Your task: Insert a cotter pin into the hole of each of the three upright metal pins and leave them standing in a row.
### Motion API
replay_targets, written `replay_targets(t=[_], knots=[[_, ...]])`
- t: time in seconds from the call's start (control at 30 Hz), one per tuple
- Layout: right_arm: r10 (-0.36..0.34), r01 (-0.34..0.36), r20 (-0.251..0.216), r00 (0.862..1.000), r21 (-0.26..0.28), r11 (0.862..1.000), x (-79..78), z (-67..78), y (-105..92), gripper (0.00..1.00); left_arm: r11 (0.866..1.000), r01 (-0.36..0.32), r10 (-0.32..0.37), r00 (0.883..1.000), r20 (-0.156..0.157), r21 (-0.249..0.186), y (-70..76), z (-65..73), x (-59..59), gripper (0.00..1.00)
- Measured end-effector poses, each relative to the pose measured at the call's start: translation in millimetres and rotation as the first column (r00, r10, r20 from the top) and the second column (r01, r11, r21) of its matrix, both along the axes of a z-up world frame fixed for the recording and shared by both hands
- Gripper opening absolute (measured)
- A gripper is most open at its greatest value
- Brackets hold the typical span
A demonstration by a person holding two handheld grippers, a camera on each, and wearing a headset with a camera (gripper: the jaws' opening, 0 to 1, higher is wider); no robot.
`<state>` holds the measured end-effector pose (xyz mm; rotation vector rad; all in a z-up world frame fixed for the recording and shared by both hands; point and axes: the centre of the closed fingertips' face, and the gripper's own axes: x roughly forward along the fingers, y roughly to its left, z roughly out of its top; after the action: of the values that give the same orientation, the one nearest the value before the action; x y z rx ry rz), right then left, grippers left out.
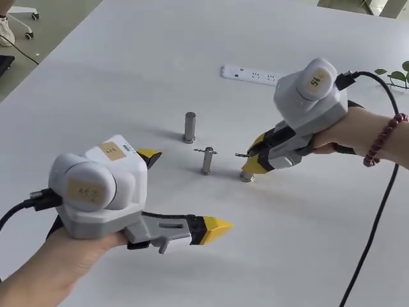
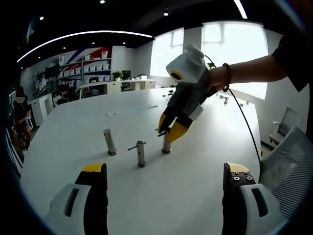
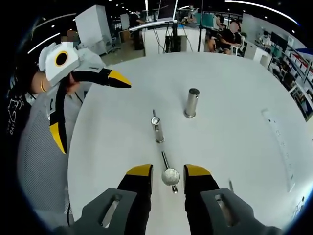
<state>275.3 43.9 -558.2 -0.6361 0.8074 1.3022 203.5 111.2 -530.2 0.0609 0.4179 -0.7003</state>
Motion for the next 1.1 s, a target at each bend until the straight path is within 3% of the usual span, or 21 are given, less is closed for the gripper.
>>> replay_targets(t=[0.13, 0.23, 0.4, 0.53, 0.6, 0.7, 0.83, 1.1], knots=[[-0.039, 0.039, 0.003, 0.999, 0.053, 0.998, 4.2, 10.5, 8.4, 0.25, 1.000, 0.000, 0.000, 1.000, 0.004, -0.012, 0.1, 3.0, 0.5, 0.98], [-0.115, 0.115, -0.008, 0.993, 0.153, 0.982, 12.9, 25.2, 22.3, 0.27, 1.000, -0.001, 0.001, 1.000, 0.009, -0.012, 1.1, 4.6, 1.0, 0.99], [-0.161, 0.157, 0.002, 0.987, 0.205, 0.966, 23.0, 33.0, 37.1, 0.27, 1.000, -0.012, 0.012, 1.000, 0.016, -0.010, 4.8, 6.4, 3.0, 0.99], [-0.201, 0.195, 0.004, 0.980, 0.237, 0.952, 32.8, 32.1, 48.4, 0.27, 1.000, -0.015, 0.015, 1.000, 0.017, -0.019, 5.2, 8.0, 3.7, 0.99], [-0.231, 0.221, 0.008, 0.973, 0.273, 0.936, 40.8, 32.8, 56.7, 0.27, 1.000, -0.018, 0.019, 1.000, 0.019, -0.018, 5.8, 9.0, 5.0, 0.99], [-0.252, 0.234, 0.030, 0.967, 0.286, 0.929, 49.4, 30.0, 63.7, 0.29, 0.999, -0.022, 0.023, 1.000, 0.022, -0.023, 5.9, 10.8, 5.6, 0.99], [-0.277, 0.257, 0.024, 0.960, 0.307, 0.916, 62.6, 23.0, 72.5, 0.31, 1.000, -0.023, 0.024, 1.000, 0.018, -0.018, 7.0, 9.5, 5.8, 0.99], [-0.285, 0.267, 0.013, 0.958, 0.314, 0.911, 71.2, 10.7, 89.1, 0.32, 0.999, -0.039, 0.040, 0.999, 0.016, -0.029, 9.4, 10.1, 8.9, 0.99]])
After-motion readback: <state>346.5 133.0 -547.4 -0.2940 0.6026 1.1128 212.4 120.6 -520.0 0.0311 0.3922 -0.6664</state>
